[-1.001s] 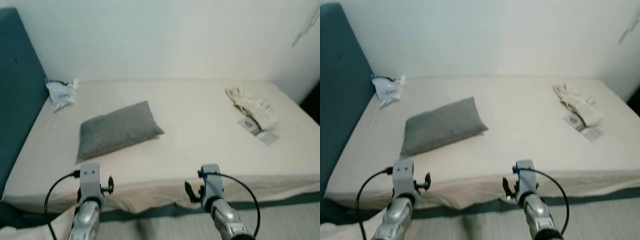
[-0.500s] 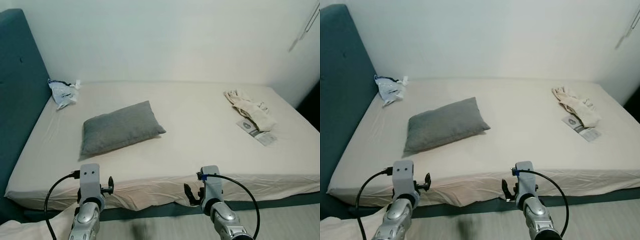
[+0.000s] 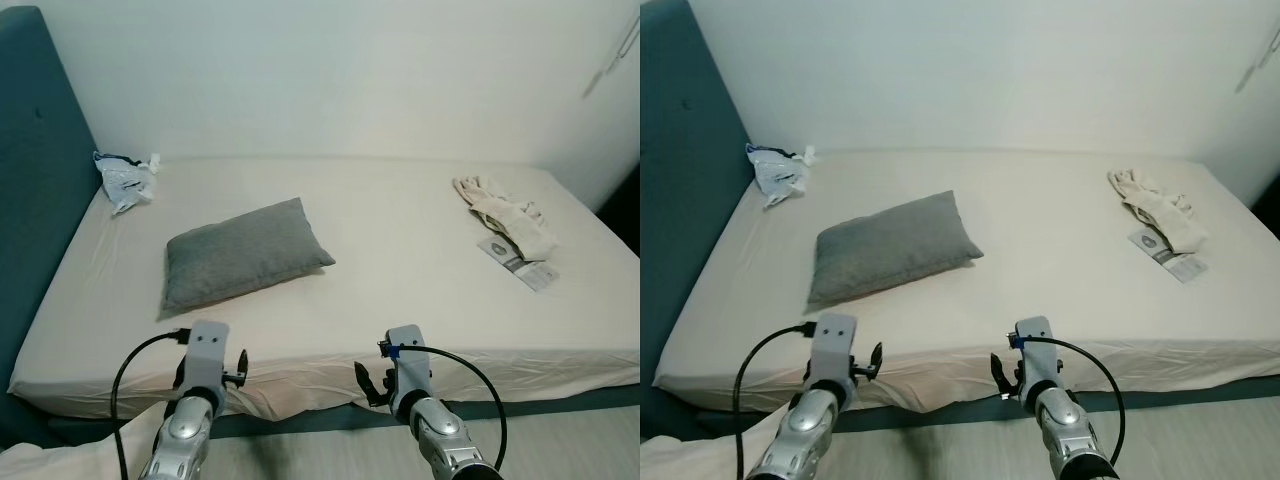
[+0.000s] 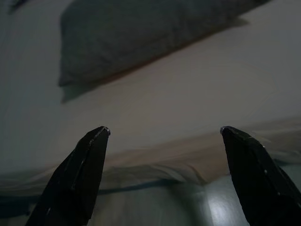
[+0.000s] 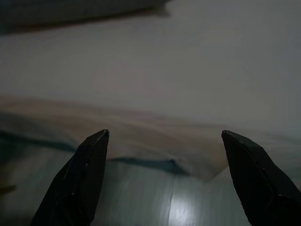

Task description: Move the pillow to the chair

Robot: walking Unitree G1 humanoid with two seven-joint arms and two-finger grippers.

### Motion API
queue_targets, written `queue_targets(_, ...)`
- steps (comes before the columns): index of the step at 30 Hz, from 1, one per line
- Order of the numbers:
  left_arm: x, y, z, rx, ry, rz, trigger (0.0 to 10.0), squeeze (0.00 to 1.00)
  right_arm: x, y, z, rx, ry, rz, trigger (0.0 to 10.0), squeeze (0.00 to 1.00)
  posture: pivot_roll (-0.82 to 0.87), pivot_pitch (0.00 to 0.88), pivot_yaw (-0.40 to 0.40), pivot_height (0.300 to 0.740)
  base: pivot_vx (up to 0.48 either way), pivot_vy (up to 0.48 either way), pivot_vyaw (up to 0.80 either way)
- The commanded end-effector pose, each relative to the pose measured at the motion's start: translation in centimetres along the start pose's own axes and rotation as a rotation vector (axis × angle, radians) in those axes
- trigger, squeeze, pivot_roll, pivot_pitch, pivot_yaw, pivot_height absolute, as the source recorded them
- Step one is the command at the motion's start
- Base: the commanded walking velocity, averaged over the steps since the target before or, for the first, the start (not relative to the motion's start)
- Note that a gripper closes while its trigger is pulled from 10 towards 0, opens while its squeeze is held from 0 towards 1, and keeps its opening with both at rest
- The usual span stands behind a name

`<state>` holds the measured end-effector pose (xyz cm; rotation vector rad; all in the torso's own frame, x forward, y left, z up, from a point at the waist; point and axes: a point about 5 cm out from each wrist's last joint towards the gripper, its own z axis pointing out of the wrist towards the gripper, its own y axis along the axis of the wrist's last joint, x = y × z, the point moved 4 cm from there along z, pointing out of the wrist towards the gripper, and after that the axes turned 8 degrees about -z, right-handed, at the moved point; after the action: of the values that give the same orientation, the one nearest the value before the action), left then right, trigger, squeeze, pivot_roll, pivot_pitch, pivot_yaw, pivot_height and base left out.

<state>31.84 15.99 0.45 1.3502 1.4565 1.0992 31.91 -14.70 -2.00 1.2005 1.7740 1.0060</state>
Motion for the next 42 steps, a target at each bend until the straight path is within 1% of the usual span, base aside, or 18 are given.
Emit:
queue_targets(1, 0.5, -0.6, -0.1, 0.017, 0.019, -0.007, 10.0, 0.0, -0.6, 0.2, 0.0, -0.009, -0.034, -0.018, 10.0, 0.0, -0.01, 0.066, -0.044, 0.74, 0.0, 0.0, 0.0)
queue_targets(4, 0.3, -1.0, -0.2, 0.034, -0.001, 0.001, 10.0, 0.0, -0.8, -0.2, -0.1, 0.01, -0.042, -0.037, 10.0, 0.0, -0.01, 0.065, -0.04, 0.74, 0.0, 0.0, 0.0)
queue_targets(6, 0.7, -2.8, -0.5, 0.123, -0.005, 0.027, 10.0, 0.0, -0.7, -2.3, -0.5, 0.12, -0.028, -0.074, 10.0, 0.0, -0.01, 0.058, -0.027, 0.74, 0.0, 0.0, 0.0)
queue_targets(8, 1.3, -5.4, -1.6, 0.236, -0.026, 0.021, 10.0, 0.0, 0.0, -5.3, -1.6, 0.255, 0.028, -0.116, 10.0, 0.0, -0.02, 0.056, -0.009, 0.74, 0.0, 0.0, 0.0)
queue_targets(10, 1.7, -6.3, -2.0, 0.267, -0.021, 0.048, 10.0, 0.0, -0.1, -6.0, -2.0, 0.279, 0.021, -0.128, 10.0, 0.0, -0.02, 0.06, -0.001, 0.74, 0.0, 0.0, 0.0)
queue_targets(11, 2.1, -6.4, -2.1, 0.264, -0.025, 0.072, 10.0, 0.0, -1.0, -6.0, -2.2, 0.252, -0.031, -0.081, 10.0, 0.0, -0.02, 0.076, 0.018, 0.74, 0.0, 0.0, 0.0)
queue_targets(12, 2.1, -6.4, -2.1, 0.264, -0.025, 0.072, 10.0, 0.0, -1.0, -6.0, -2.2, 0.252, -0.031, -0.081, 10.0, 0.0, -0.02, 0.076, 0.018, 0.74, 0.0, 0.0, 0.0)
queue_targets(14, 2.0, -5.5, -1.7, 0.232, -0.031, 0.057, 10.0, 0.0, -1.8, -5.7, -2.3, 0.226, -0.085, -0.008, 10.0, 0.0, -0.02, 0.082, 0.026, 0.74, 0.0, 0.0, 0.0)
queue_targets(19, 2.0, -4.6, -1.0, 0.213, -0.05, 0.059, 10.0, 0.0, -1.8, -5.4, -2.0, 0.228, -0.107, -0.028, 10.0, 0.0, -0.03, 0.092, 0.02, 0.74, 0.0, 0.0, 0.0)
queue_targets(20, 2.5, -3.6, -0.4, 0.174, -0.032, 0.029, 10.0, 0.0, -1.0, -4.0, -1.3, 0.172, -0.1, -0.015, 10.0, 0.0, -0.02, 0.076, 0.02, 0.74, 0.0, 0.0, 0.0)
queue_targets(25, 3.1, -1.7, 0.1, 0.096, 0.012, -0.008, 10.0, 0.0, -0.6, -2.3, -0.4, 0.124, -0.086, 0.021, 10.0, 0.0, 0.03, 0.072, 0.014, 0.74, 0.0, 0.0, 0.0)
queue_targets(29, 4.5, -0.6, 0.8, 0.075, 0.107, -0.062, 10.0, 0.0, -1.0, 0.2, 0.3, 0.019, -0.051, -0.038, 10.0, 0.0, -0.01, 0.061, 0.016, 0.74, 0.0, 0.0, 0.0)
queue_targets(30, 4.5, -0.4, 1.0, 0.07, 0.109, -0.065, 10.0, 0.0, -1.2, 0.6, 0.4, 0.005, -0.046, -0.051, 10.0, 0.0, -0.01, 0.063, 0.012, 0.74, 0.0, 0.0, 0.0)
queue_targets(34, 3.6, 0.2, 1.5, 0.057, 0.071, -0.054, 10.0, 0.0, -3.2, 1.9, 0.3, -0.054, -0.104, 0.043, 10.0, 0.0, -0.01, 0.061, -0.007, 0.74, 0.0, 0.0, 0.0)
queue_targets(36, 3.4, 0.9, 1.6, 0.015, 0.092, -0.035, 10.0, 0.0, -3.7, 1.9, 0.5, -0.037, -0.109, 0.022, 10.0, 0.0, -0.02, 0.064, -0.016, 0.74, 0.0, 0.0, 0.0)
queue_targets(38, 3.8, 1.2, 1.4, -0.005, 0.147, 0.001, 10.0, 0.0, -3.4, 1.5, 0.6, -0.004, -0.111, 0.022, 10.0, 0.0, -0.01, 0.057, -0.022, 0.74, 0.0, 0.0, 0.0)
queue_targets(40, 3.9, 0.9, 1.3, 0.004, 0.174, -0.014, 10.0, 0.0, -3.4, 1.3, 0.5, 0.004, -0.115, 0.027, 10.0, 0.0, 0.0, 0.058, -0.024, 0.74, 0.0, 0.0, 0.0)
queue_targets(42, 3.3, 0.8, 1.2, 0.001, 0.123, -0.013, 10.0, 0.0, -2.7, 1.9, 0.8, -0.024, -0.089, 0.035, 10.0, 0.0, 0.0, 0.064, -0.031, 0.74, 0.0, 0.0, 0.0)
